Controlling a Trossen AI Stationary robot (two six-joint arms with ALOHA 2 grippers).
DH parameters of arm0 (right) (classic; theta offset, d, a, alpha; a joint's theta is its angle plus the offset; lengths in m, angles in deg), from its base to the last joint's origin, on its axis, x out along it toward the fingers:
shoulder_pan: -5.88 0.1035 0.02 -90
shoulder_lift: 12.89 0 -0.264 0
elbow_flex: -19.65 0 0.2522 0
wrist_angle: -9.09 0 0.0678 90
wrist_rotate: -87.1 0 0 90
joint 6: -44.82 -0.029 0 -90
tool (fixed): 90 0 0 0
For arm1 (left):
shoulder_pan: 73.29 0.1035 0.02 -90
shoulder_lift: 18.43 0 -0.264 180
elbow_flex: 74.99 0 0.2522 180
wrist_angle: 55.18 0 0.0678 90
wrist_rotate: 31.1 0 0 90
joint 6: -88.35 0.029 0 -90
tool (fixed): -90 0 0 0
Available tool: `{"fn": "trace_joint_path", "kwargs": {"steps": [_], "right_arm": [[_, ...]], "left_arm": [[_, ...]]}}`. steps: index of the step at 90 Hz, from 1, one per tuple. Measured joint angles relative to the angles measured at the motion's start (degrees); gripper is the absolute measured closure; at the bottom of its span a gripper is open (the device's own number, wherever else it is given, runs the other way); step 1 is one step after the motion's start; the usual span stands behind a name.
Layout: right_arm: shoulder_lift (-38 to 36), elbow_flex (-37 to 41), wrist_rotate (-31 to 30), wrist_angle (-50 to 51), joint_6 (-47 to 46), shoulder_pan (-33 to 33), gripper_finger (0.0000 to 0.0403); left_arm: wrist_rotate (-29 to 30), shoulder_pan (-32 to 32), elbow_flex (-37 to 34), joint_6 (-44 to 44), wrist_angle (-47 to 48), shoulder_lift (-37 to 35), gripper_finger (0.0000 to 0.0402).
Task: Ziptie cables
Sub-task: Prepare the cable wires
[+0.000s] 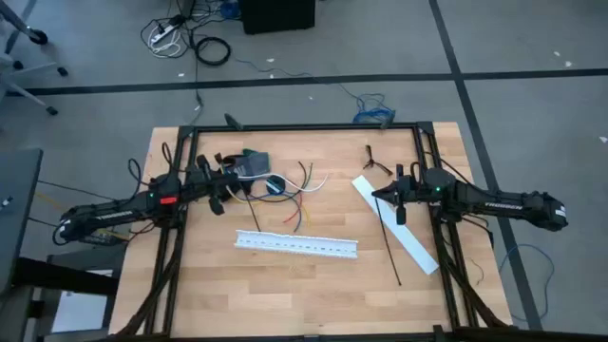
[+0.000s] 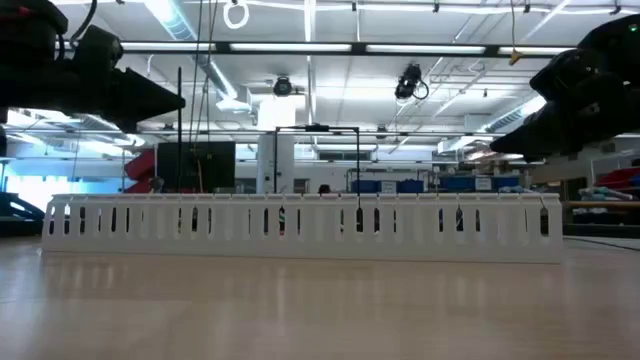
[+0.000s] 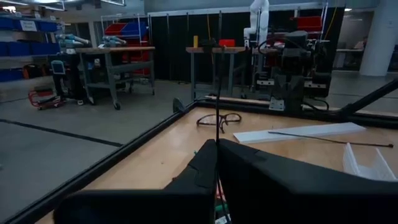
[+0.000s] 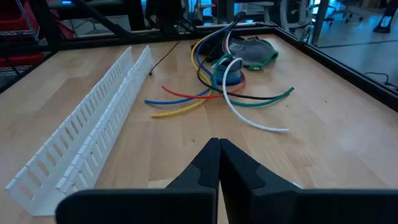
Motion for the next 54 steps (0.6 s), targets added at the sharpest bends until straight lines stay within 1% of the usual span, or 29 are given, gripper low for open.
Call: {"fn": "trace_joint_path", "kwargs": {"steps": [11,26,38,46,54], "right_arm": [[0.0,0.0,-1.79,-4.7,1.48,-0.07,0.0398],[-0.02,-0.02,-5.63,-14.86,1.55,-0.07,0.0398],[0.04,-0.02,-4.97,-21.66,1.99,-0.04,0.0398],[0.16,-0.06,-4.0,-23.32,2.6,-0.04,0.0398],[0.52,-0.46,-3.74,-23.23,2.56,-0.04,0.0398]], "left_arm": [[-0.01,0.02,0.01,0.36,-0.79,0.01,0.04],[0.2,0.02,-0.01,2.44,-5.8,0.02,0.04],[0.64,0.02,-0.01,3.12,-11.62,0.02,0.04],[1.43,0.02,0.04,3.1,-14.3,-0.01,0.04],[2.94,0.02,0.63,3.1,-13.91,0.02,0.04]]}}
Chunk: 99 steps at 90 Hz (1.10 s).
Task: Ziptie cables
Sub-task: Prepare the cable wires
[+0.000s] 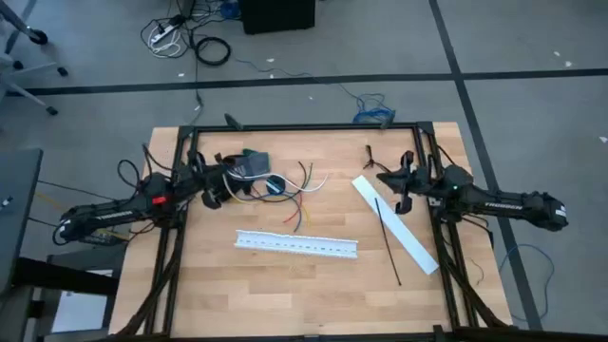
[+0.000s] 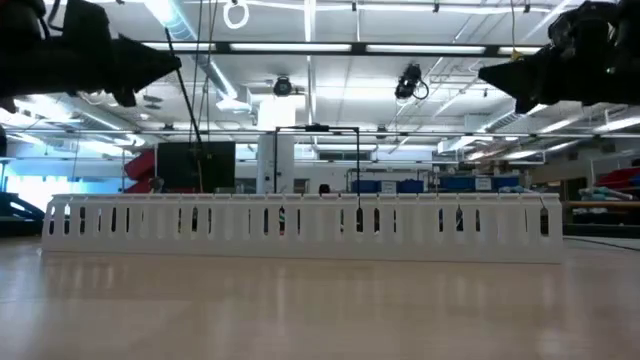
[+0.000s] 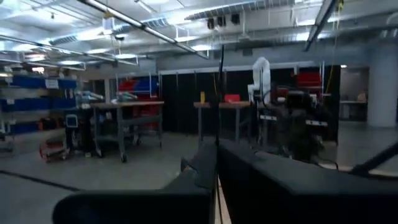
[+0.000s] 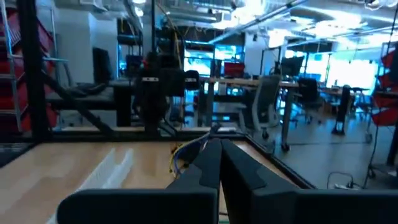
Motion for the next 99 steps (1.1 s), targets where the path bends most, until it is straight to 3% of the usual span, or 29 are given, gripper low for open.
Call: {"fn": "trace_joint_path", "kwargs": {"steps": [28,55,80,99], "right_arm": [[5.52,-8.08,0.04,1.53,-3.03,-2.04,0.0398],[17.4,-18.58,0.06,9.89,0.24,-5.59,0.0388],[27.92,-23.67,-0.07,8.64,2.66,-7.45,0.0319],[36.06,-24.33,0.75,1.64,1.3,-7.78,0.025]], "left_arm": [[3.45,0.0,6.48,1.84,-0.09,5.51,0.0388],[7.69,0.02,15.61,4.7,4.23,17.29,0.0326],[13.3,0.02,20.4,4.4,7.29,25.08,0.0233],[11.5,0.02,20.5,4.16,9.2,26.06,0.0214]]}}
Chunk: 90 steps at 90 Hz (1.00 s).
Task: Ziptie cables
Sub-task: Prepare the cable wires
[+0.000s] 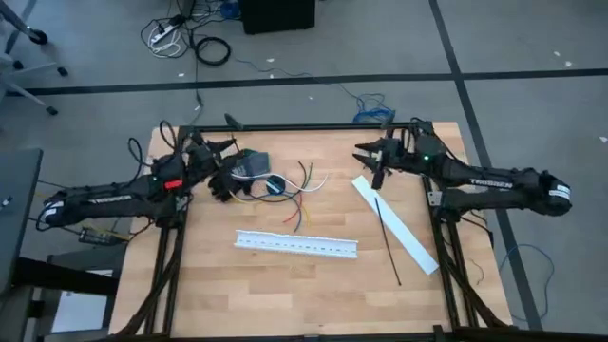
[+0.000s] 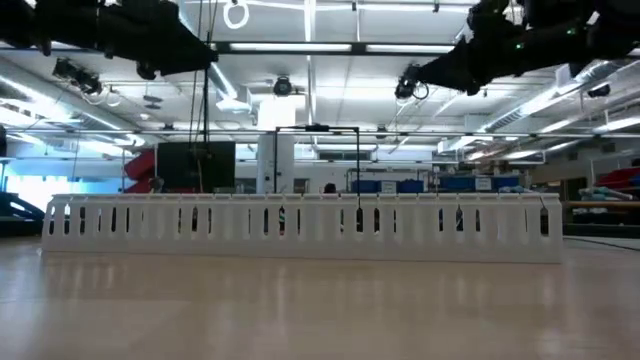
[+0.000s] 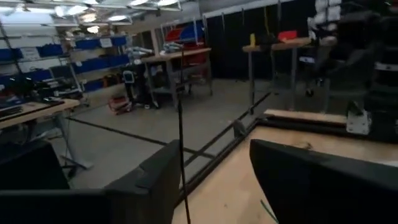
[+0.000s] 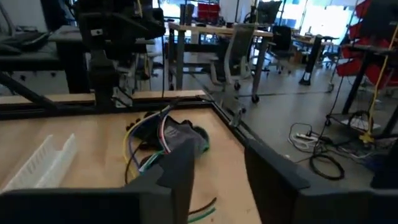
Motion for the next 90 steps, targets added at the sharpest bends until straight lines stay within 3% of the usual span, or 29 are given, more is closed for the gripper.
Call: {"fn": "trace_joint_path", "kwargs": {"steps": [21,46,90], "right_arm": [[9.97,0.0,3.56,-11.21,-6.32,-0.04,0.0204],[21.18,-0.07,3.3,-28.8,-9.82,-0.04,0.0199],[35.61,-11.12,8.34,-18.86,-9.14,0.99,0.0221]], "left_arm": [[0.01,0.0,0.02,0.02,3.21,-0.02,0.0214],[0.22,0.0,0.04,-3.64,11.28,0.14,0.0214],[-0.91,-0.02,0.04,-7.63,12.55,8.74,0.0214]]}}
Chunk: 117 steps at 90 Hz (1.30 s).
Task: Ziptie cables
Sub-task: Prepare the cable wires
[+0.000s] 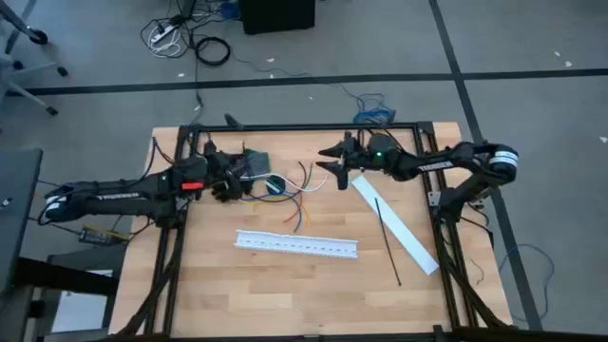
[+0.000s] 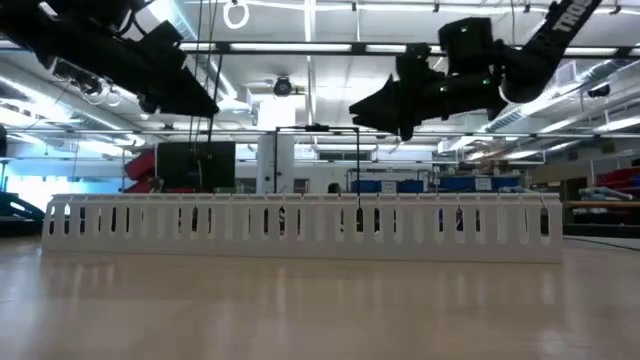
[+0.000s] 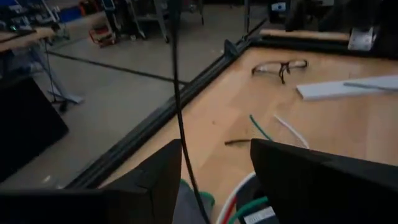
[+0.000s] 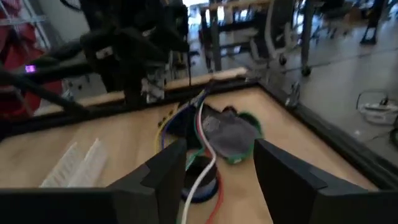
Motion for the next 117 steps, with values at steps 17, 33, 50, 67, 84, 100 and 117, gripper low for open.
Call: {"fn": "trace_joint_path", "kwargs": {"steps": [17,33,50,67,84,100,117], "right_arm": [[2.64,-2.32,0.0,4.44,2.57,1.26,0.0221],[3.08,-2.56,0.04,5.21,5.39,2.38,0.0223],[3.08,-2.56,-0.02,6.21,6.22,2.12,0.0228],[3.06,-2.56,-0.11,7.72,7.22,1.41,0.0228],[3.06,-2.56,-0.62,8.75,9.31,0.79,0.0232],[3.06,-2.56,-0.61,9.05,10.37,0.71,0.0232],[3.03,-2.54,-0.59,10.29,11.19,0.71,0.023]], "left_arm": [[-4.0,0.0,0.0,0.23,-1.46,5.57,0.0214],[-1.01,0.0,0.0,3.92,-1.74,9.75,0.0214],[10.62,0.02,2.95,-2.64,0.07,10.29,0.0214],[15.68,0.01,9.66,-12.1,11.82,10.18,0.0214],[19.31,0.21,14.93,-29.42,27.65,10.21,0.0214],[20.72,1.26,15.37,-42.2,39.74,10.8,0.0214],[20.77,1.25,14.5,-47.63,40.88,13.94,0.0214]]}}
